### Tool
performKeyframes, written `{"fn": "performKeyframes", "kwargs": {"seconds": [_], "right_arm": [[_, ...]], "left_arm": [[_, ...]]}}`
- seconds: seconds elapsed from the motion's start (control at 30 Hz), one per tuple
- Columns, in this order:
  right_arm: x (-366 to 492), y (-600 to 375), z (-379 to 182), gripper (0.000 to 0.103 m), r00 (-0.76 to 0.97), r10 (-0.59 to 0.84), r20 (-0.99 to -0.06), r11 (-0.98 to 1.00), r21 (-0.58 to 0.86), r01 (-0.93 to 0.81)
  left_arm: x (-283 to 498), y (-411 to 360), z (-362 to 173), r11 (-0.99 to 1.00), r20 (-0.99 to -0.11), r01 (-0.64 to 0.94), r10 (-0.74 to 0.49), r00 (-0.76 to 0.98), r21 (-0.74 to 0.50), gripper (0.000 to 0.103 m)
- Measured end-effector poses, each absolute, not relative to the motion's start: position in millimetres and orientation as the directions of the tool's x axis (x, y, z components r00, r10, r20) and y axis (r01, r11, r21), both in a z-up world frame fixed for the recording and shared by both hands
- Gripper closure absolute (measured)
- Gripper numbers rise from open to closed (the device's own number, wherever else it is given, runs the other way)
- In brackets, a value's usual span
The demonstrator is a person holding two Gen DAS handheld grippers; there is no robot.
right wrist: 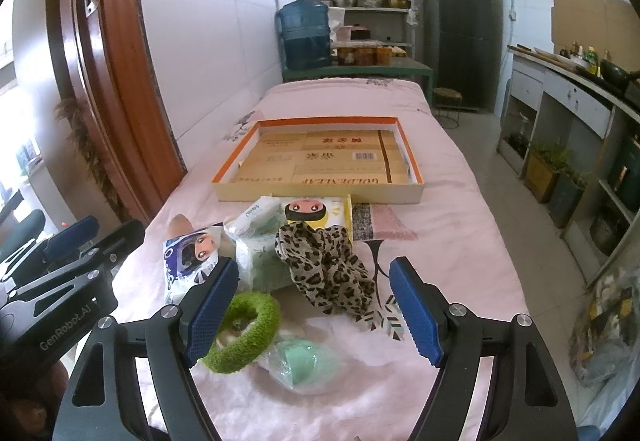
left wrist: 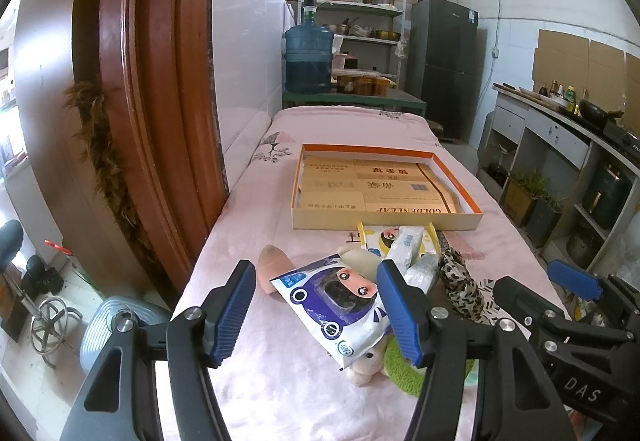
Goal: Organize soft objects
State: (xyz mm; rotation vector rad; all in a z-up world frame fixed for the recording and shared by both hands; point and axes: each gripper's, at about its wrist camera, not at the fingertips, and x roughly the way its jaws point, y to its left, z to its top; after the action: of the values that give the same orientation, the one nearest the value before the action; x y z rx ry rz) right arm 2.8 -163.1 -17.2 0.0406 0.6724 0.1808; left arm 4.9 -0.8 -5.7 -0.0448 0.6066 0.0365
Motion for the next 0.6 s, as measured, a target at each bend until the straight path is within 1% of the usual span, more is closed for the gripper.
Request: {"fn": "performKeyframes", "kwargs": {"seconds": [0.6], "right_arm": [[2.0,-163.6,-20.6,0.024,0.763,0.18,-0.621,0.983,0.098,-0.153]], "left_arm": [[4.9,1.9,-7.8,0.998,-0.575,-0.05,0.021,0.818,-0.036,0.04]]}}
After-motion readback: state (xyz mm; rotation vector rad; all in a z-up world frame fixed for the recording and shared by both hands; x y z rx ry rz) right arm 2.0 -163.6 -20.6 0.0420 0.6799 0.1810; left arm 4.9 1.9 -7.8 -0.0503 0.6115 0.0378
